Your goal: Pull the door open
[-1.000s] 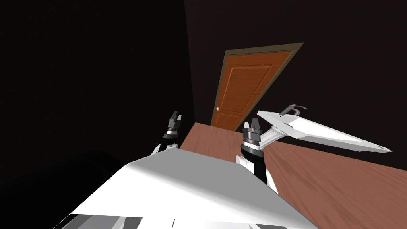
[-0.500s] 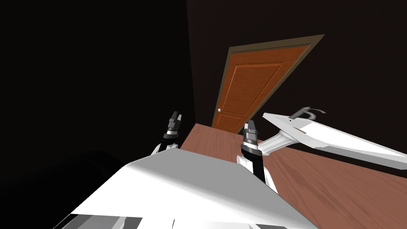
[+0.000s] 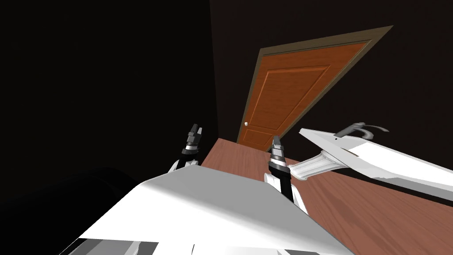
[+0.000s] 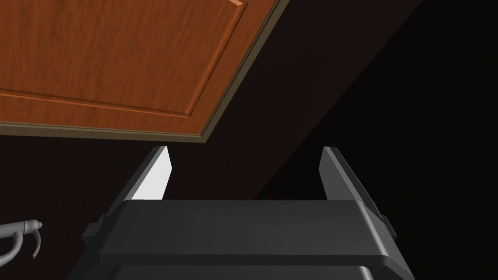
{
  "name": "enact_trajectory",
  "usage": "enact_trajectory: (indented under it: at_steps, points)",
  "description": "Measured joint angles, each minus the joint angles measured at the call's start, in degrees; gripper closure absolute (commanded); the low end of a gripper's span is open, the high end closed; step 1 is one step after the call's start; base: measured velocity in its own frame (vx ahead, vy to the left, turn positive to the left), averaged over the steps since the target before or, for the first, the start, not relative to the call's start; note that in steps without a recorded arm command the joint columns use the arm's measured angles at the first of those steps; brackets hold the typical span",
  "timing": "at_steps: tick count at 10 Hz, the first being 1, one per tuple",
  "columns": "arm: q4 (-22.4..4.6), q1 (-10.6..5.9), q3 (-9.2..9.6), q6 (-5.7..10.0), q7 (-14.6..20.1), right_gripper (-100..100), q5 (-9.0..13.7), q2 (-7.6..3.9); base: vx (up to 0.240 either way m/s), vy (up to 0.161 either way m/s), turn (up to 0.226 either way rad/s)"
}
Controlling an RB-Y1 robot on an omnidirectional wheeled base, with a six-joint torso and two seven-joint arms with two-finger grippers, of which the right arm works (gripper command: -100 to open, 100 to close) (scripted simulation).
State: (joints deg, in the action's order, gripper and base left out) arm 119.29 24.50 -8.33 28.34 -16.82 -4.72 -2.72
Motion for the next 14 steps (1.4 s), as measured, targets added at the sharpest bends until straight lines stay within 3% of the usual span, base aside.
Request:
enact_trajectory:
  at_steps: [14]
  points:
    - [-17.5, -5.64, -7.92, 3.74, -16.9, -100, -1.5, -1.75, 0.094, -0.016, 0.078]
